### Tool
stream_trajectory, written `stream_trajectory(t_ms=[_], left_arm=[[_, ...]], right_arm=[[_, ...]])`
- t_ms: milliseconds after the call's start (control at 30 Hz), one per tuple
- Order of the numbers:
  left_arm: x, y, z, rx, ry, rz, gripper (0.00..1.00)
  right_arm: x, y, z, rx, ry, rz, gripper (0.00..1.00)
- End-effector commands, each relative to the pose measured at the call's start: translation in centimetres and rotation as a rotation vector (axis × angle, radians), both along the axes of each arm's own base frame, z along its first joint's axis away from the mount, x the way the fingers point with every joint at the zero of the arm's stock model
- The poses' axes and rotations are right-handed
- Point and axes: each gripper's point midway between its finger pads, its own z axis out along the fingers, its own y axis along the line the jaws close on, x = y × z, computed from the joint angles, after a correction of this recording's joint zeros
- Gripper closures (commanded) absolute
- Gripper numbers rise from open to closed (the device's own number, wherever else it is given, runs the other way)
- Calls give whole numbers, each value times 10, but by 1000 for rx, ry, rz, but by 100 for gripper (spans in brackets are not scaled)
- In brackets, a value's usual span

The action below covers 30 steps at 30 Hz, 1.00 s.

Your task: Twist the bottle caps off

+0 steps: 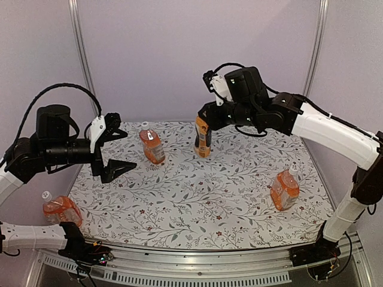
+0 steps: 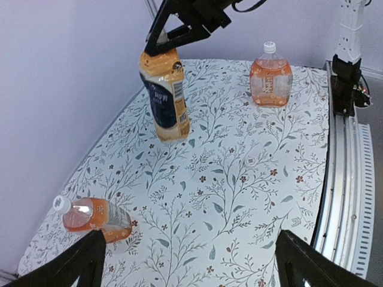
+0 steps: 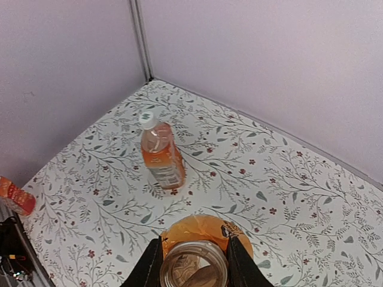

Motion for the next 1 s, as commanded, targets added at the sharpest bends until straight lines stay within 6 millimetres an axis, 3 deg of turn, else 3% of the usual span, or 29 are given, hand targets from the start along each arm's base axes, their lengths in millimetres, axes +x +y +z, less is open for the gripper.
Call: stream_trajectory(t_ms=[0,167,367,933,967], left_arm=[[29,21,-27,-54,61,210,1],[47,50,-77,-89,163,401,1],[44,63,-112,-88,217,442,0],[47,74,-116,-67,176,476,0],[47,75,-115,-67,175,477,0]], right_arm=[[74,-64,-55,-205,39,-235,100],[129,-73,-94,-174,103,-270,100],[162,-79,-135,-127,172,-294,100],[179,-76,-172,-101,205,-292,100],[178,-77,-173,-103,206,-293,95]])
